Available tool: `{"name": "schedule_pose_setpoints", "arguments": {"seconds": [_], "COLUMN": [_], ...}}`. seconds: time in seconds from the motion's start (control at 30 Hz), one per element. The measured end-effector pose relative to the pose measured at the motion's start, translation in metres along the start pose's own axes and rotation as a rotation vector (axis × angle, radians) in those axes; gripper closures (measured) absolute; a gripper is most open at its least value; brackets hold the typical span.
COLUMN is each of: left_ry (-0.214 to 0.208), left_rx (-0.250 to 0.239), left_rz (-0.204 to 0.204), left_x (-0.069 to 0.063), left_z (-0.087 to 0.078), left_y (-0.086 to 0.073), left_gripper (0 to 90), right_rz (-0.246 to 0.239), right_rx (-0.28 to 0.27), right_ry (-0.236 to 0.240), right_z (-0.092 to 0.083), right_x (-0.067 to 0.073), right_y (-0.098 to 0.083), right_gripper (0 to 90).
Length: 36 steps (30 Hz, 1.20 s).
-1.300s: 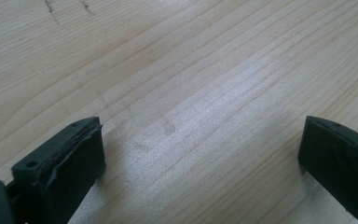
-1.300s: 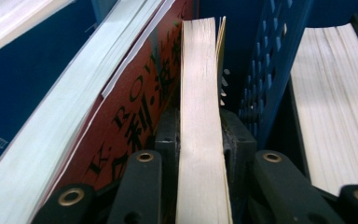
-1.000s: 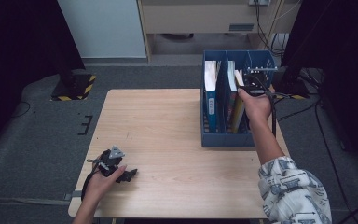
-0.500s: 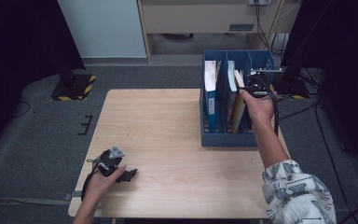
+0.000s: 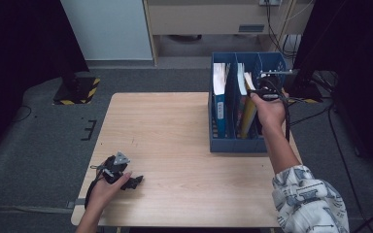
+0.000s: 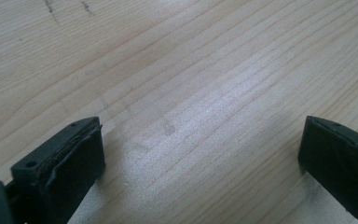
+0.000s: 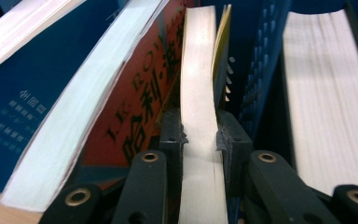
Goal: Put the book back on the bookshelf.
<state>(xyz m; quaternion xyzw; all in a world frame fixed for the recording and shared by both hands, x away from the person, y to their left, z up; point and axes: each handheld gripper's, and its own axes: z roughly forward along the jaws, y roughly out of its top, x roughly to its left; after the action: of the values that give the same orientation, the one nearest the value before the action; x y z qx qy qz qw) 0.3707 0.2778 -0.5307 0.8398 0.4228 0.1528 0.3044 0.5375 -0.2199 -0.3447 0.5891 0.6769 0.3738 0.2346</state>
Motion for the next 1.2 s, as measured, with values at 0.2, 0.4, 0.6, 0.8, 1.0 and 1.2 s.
{"name": "schedule_pose_setpoints", "arguments": {"seconds": [0.2,0.4,0.6,0.8,1.0,1.2], "left_ry": [0.000,-0.002,-0.003,0.000,-0.001,0.001], "left_rx": [0.000,0.000,0.000,0.002,-0.001,-0.003], "left_rz": [0.001,0.002,0.002,0.001,0.001,0.000], "left_x": [0.000,0.000,0.000,0.000,0.000,0.000], "left_z": [0.000,0.000,0.000,0.000,0.000,0.000], "left_y": [0.000,0.000,0.000,0.000,0.000,0.000], "left_gripper": [0.0,0.0,0.0,0.0,0.0,0.0], "right_rz": [0.003,0.016,0.015,0.019,0.010,-0.016], "right_rx": [-0.040,-0.064,-0.061,-0.041,-0.044,-0.044], "right_ry": [-0.048,-0.073,-0.082,-0.014,0.012,0.022], "right_z": [0.005,0.017,0.023,0.020,0.008,-0.006], "right_x": [-0.002,-0.001,0.001,0.001,-0.002,-0.003], "right_y": [0.003,0.008,0.011,0.013,0.014,0.013], "right_gripper": [75.8,75.8,75.5,67.8,57.5,44.1]}}
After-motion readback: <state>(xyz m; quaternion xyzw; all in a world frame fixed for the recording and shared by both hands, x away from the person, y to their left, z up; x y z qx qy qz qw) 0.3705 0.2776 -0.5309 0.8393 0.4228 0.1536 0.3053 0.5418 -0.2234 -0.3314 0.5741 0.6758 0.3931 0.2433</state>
